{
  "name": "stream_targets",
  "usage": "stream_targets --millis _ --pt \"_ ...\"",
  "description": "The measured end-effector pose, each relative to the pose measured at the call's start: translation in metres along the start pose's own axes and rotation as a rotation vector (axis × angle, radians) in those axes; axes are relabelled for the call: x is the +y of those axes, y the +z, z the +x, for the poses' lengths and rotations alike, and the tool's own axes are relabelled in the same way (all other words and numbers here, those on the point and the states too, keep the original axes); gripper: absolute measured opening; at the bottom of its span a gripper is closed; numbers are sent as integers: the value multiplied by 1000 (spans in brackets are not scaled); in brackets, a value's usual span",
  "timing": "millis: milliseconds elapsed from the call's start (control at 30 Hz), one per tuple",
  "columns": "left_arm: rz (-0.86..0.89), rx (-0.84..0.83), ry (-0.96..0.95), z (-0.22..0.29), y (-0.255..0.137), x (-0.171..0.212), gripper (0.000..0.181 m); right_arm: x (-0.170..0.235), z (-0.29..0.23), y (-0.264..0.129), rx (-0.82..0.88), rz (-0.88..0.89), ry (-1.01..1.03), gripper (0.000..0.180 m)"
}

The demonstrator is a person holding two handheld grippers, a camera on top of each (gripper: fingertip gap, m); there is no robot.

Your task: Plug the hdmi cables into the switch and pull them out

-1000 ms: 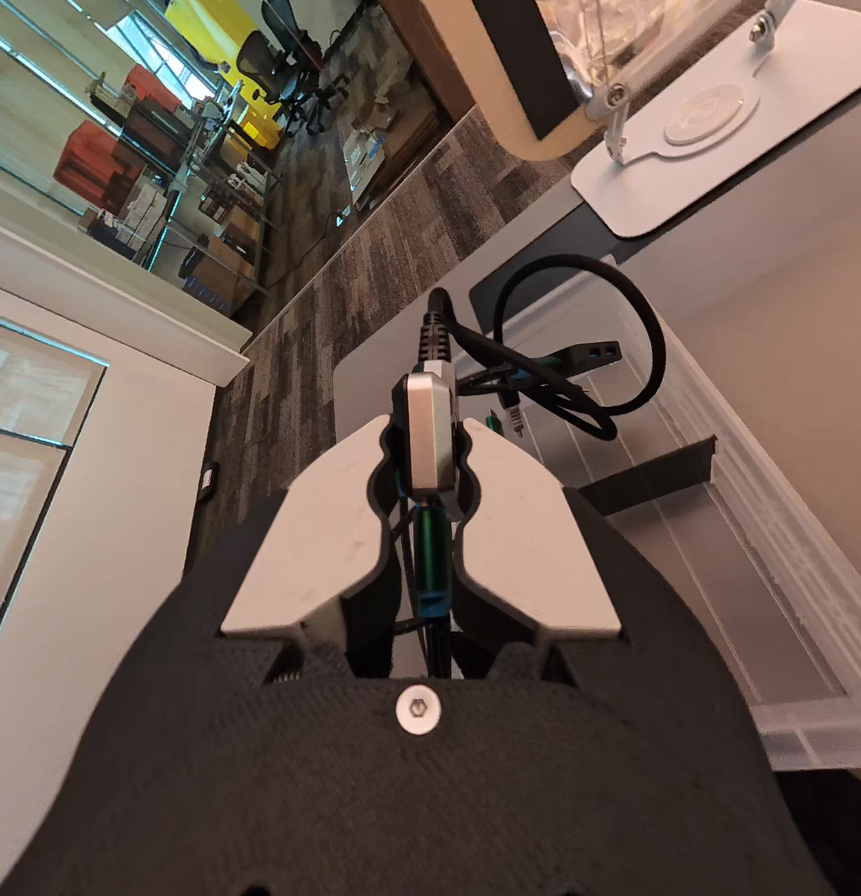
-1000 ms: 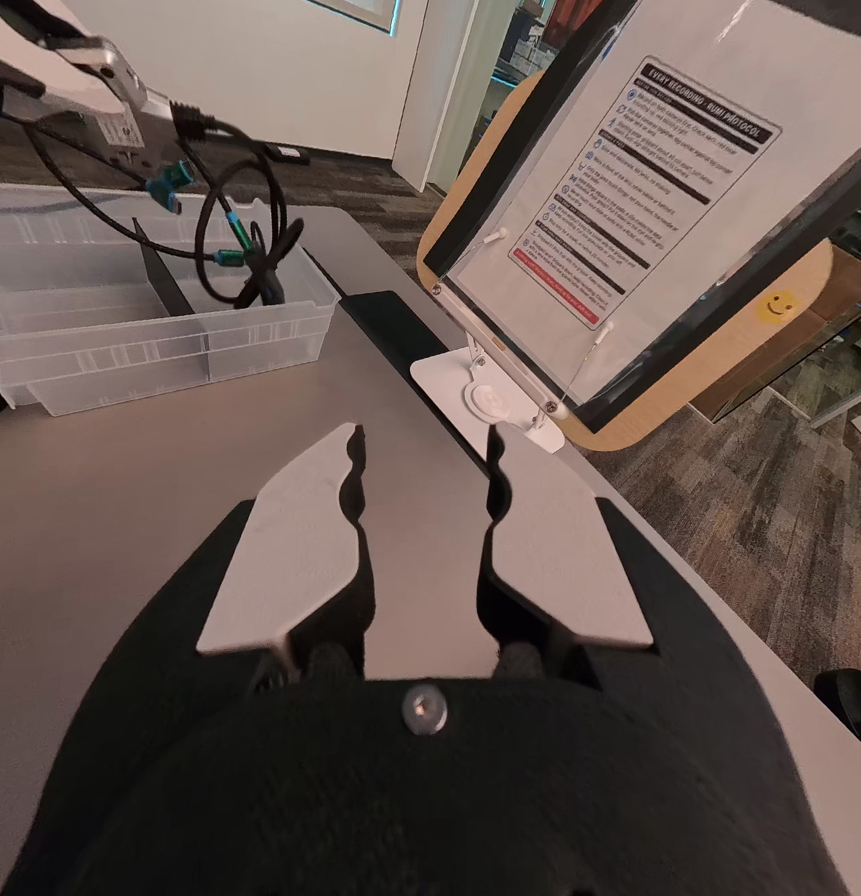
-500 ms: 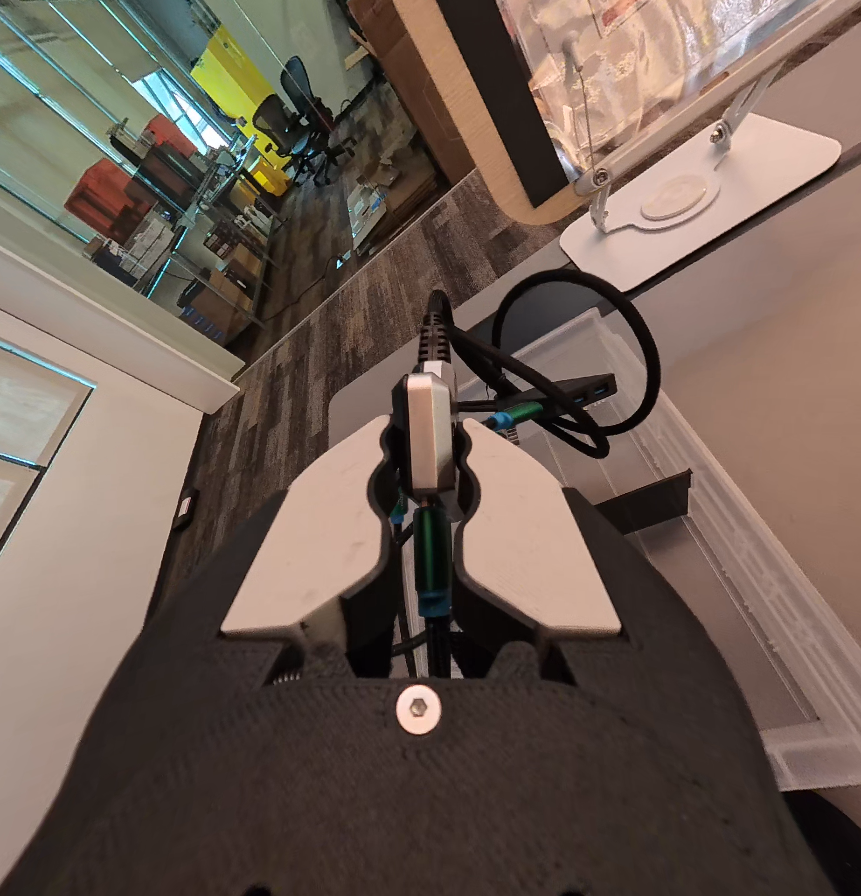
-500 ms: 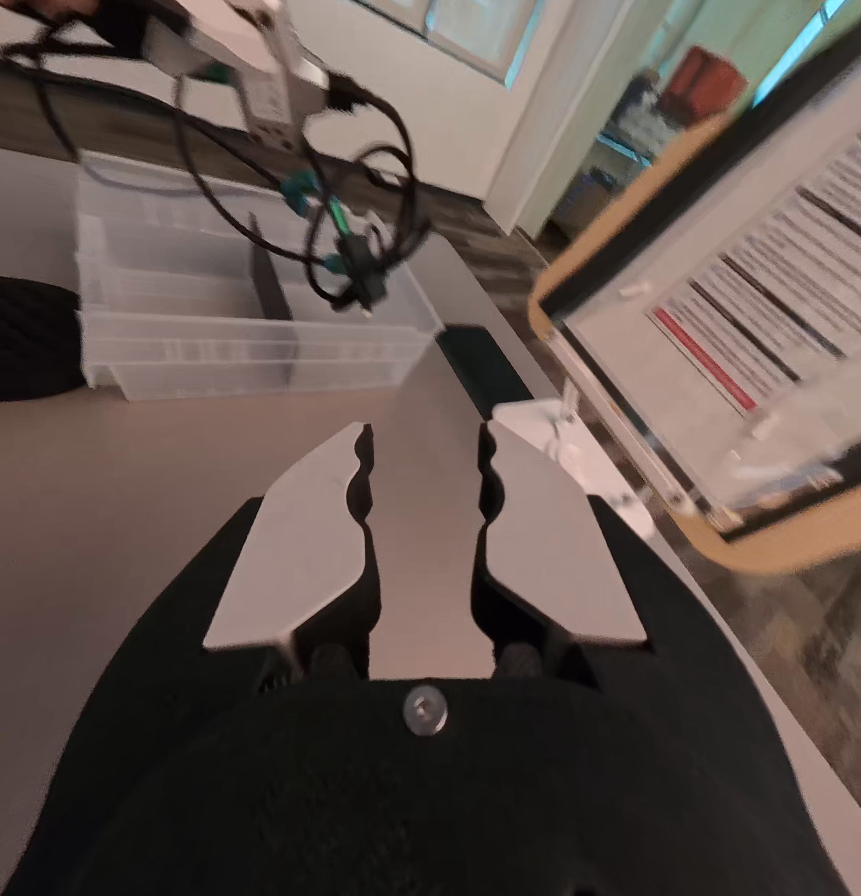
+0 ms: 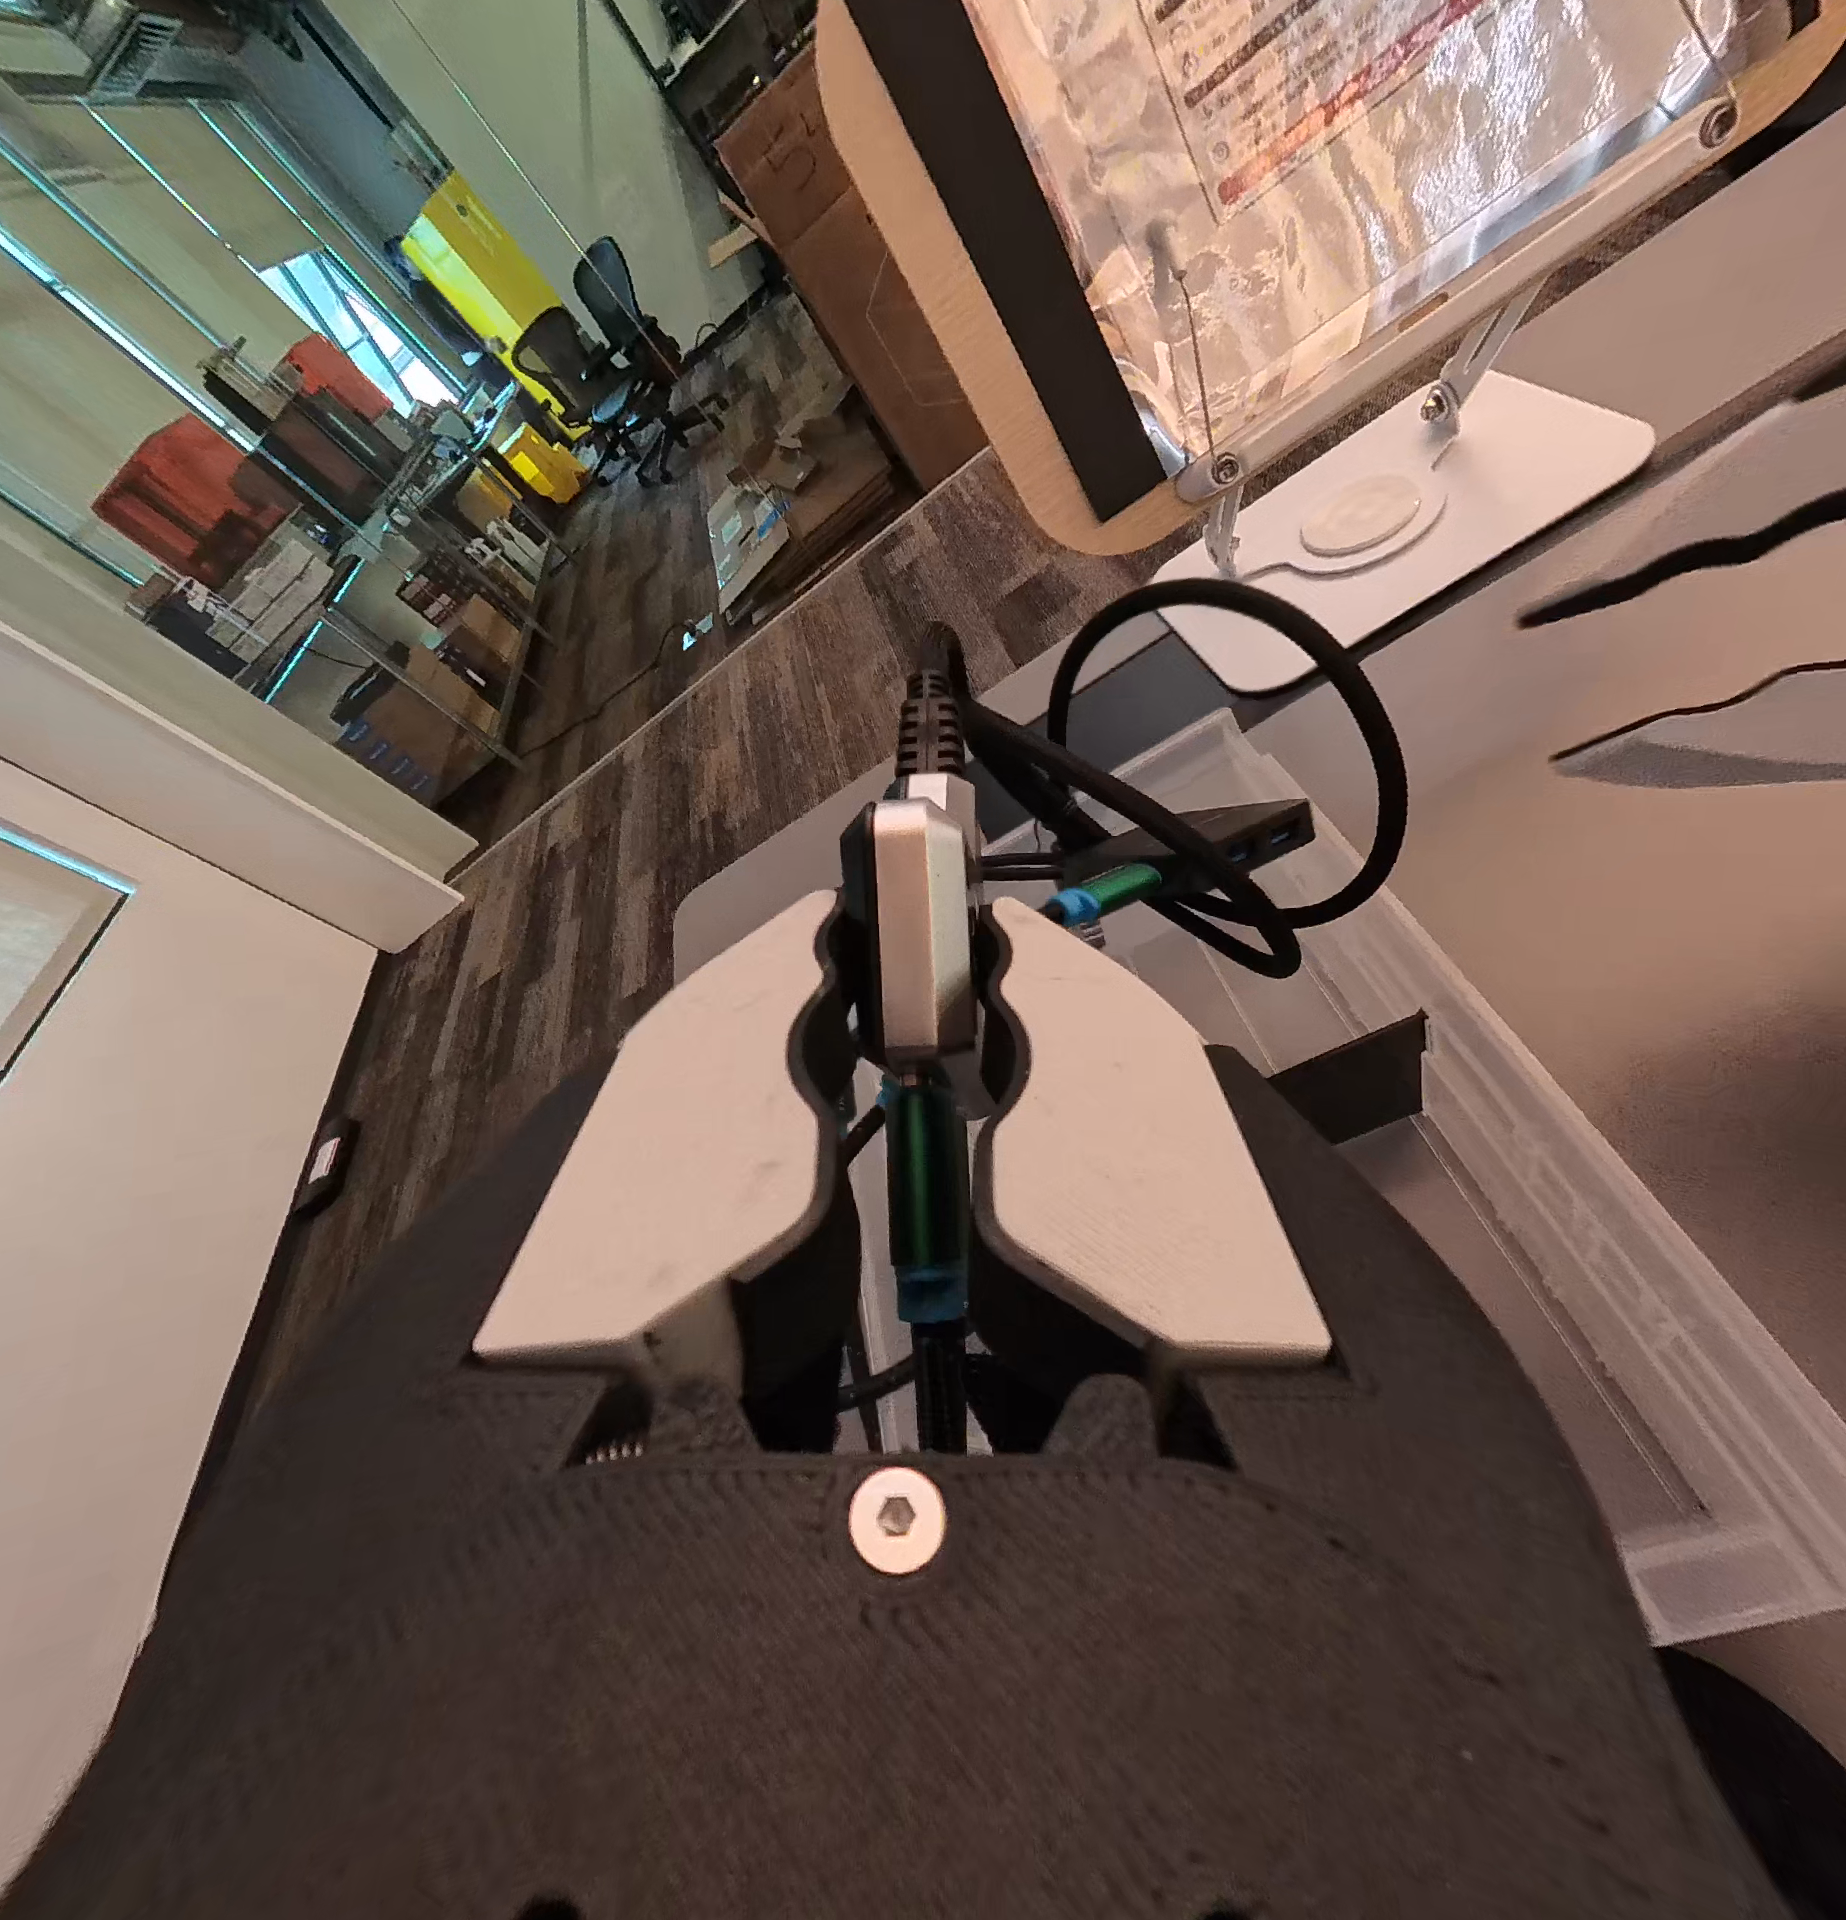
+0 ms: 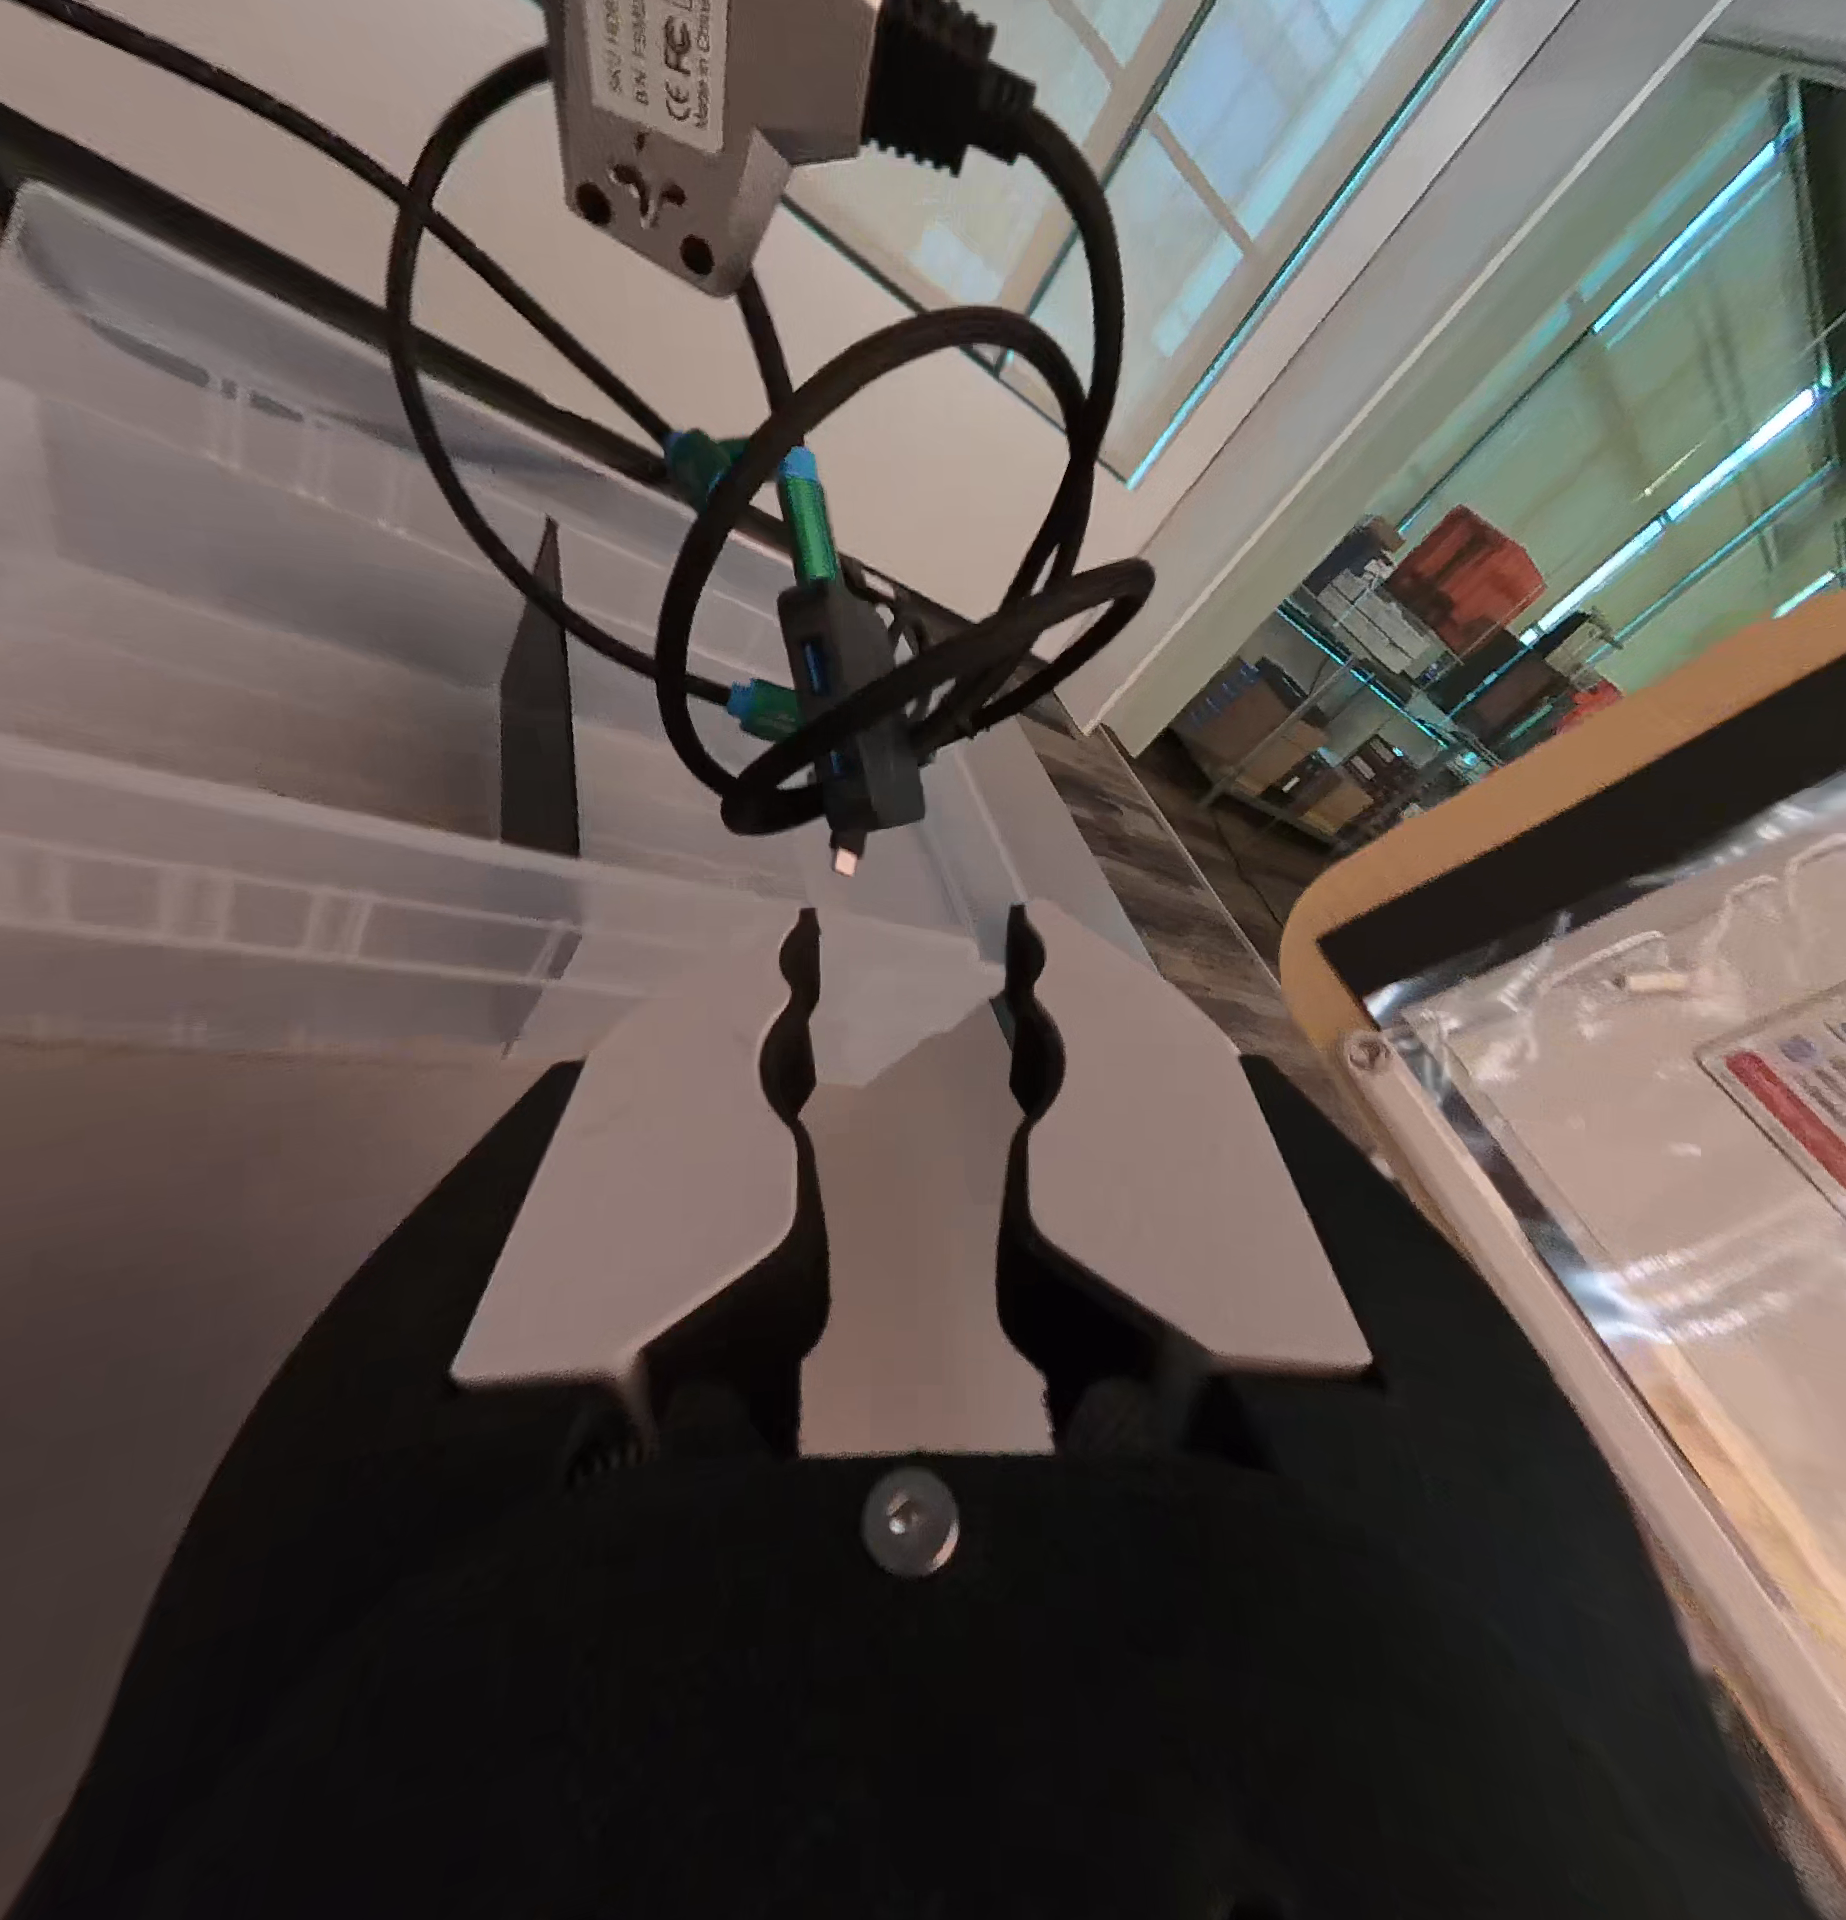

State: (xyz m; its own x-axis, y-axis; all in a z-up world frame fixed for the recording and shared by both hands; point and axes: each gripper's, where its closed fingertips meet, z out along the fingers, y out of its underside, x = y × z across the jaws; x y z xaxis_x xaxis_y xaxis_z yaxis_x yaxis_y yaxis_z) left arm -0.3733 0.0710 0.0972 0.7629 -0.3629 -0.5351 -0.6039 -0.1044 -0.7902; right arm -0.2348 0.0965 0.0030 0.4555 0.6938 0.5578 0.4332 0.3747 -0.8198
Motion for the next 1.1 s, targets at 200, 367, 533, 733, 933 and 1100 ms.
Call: stream_targets --millis 200,367,533,733,933,1100 --pt "34 25 -7 1 -7 -4 19 -9 -7 32 -62 56 -151 36" --pt "40 36 4 4 -8 -6 19 -4 -19 45 -120 43 -343 43" --pt "69 39 4 4 -12 -11 19 -3 -24 48 -101 51 -549 40" --pt "84 56 -1 5 -14 -12 19 2 -28 57 -29 23 -730 23" --pt "74 50 -8 2 -14 -8 20 8 -17 54 64 -42 -855 17" --pt "29 53 -1 1 -8 4 20 1 2 36 143 -67 -794 15"
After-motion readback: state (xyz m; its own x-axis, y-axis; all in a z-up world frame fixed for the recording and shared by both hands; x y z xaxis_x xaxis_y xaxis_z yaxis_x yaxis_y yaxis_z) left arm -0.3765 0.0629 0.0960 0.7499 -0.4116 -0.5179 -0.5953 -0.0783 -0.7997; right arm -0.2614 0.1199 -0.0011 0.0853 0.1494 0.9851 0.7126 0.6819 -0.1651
